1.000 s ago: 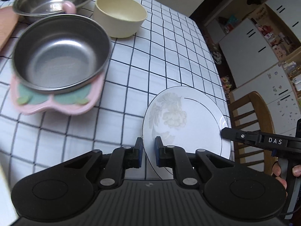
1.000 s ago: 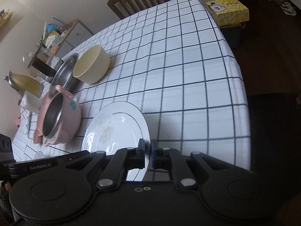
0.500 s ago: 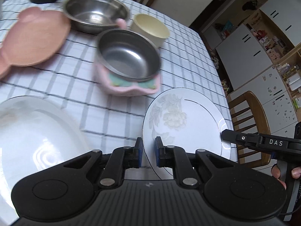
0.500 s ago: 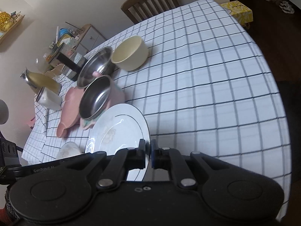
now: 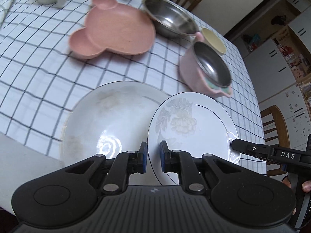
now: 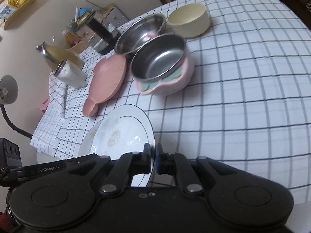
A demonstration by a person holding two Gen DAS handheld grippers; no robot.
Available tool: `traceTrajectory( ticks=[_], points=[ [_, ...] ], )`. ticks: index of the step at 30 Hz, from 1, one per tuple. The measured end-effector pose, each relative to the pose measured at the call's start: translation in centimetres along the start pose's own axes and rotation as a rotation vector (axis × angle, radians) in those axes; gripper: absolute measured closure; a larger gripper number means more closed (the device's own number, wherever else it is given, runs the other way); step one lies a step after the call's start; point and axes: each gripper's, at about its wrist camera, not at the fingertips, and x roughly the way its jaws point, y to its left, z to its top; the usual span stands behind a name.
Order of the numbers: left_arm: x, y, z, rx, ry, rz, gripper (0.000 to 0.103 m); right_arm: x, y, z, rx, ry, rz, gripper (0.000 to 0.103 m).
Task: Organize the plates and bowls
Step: 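Carry the small plate with both grippers and lower it onto the floral plate, then open both grippers and withdraw from the stacked plates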
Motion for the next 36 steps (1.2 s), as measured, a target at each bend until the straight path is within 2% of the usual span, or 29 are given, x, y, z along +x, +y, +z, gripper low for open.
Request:
traceTrajectory(
  ticks=[7, 19, 36],
  points=[
    [0.2, 4.2, -0.5, -0.036, 0.04, -0.003, 0.091, 3.0, 2.0, -1.7, 0.017, 0.037, -0.008, 0.097],
    [1.0, 5.9, -0.3, -0.037, 0.077, -0.012, 0.091, 4.5, 2.7, -2.7, 0.062, 0.052, -0.018, 0.098],
    [-0.1, 7.3, 0.5, 0.002, 0.053, -0.011, 0.091, 5.4, 2.4, -2.7, 0.092, 0.056, 0.003, 0.098]
  ],
)
